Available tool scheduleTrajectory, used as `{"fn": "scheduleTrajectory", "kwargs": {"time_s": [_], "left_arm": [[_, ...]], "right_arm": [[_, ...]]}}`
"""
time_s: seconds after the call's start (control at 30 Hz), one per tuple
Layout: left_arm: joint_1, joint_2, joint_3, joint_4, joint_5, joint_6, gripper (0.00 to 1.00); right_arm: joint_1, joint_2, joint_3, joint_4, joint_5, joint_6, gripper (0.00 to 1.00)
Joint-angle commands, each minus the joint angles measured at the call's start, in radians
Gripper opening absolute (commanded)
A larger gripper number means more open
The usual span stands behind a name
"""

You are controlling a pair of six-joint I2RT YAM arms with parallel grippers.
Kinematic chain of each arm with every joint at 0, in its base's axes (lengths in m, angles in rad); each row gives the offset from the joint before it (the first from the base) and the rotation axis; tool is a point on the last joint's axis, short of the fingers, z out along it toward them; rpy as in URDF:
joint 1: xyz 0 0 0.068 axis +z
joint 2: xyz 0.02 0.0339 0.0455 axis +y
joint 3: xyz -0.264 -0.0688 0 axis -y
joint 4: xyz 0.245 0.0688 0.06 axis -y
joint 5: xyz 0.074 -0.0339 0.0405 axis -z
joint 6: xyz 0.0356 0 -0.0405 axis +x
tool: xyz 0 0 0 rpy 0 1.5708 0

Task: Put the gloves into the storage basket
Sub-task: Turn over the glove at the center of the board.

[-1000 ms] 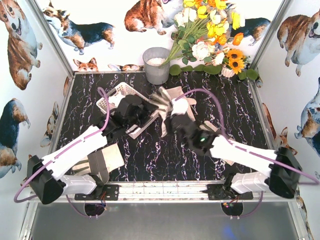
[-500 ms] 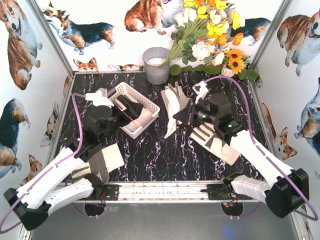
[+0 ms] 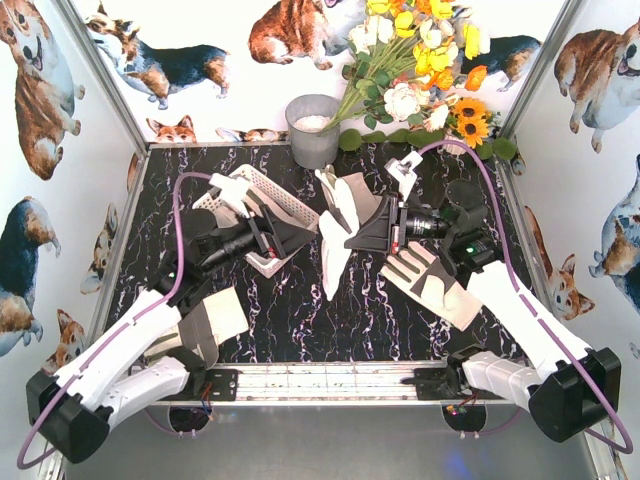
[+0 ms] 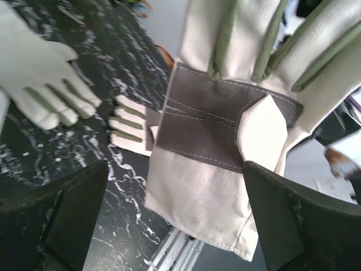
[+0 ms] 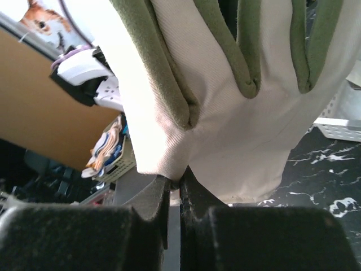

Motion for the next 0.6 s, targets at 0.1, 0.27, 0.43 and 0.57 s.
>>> {"fn": "scheduleTrajectory", "kwargs": {"time_s": [0.1, 0.27, 0.43, 0.57], "left_arm": [[0.003, 0.089, -0.021, 0.376, 0.339, -0.086, 1.0], [-0.015, 0.142, -0.021, 0.453, 0.371, -0.109, 0.96], [-0.012, 0.153, -0.071, 0.495, 0.364, -0.119, 0.74], [-0.003, 0.148, -0.115, 0.532, 0.355, -0.142, 0.62]], "right_arm": [[-0.001, -0.02, 0.049, 0.215, -0.147, 0.16, 0.0], [0.0, -0.021, 0.044, 0.304, -0.167, 0.233, 0.0], [0.0, -0.025, 0.044, 0.353, -0.168, 0.266, 0.0], [0.0, -0.027, 0.044, 0.382, -0.169, 0.288, 0.0]]}}
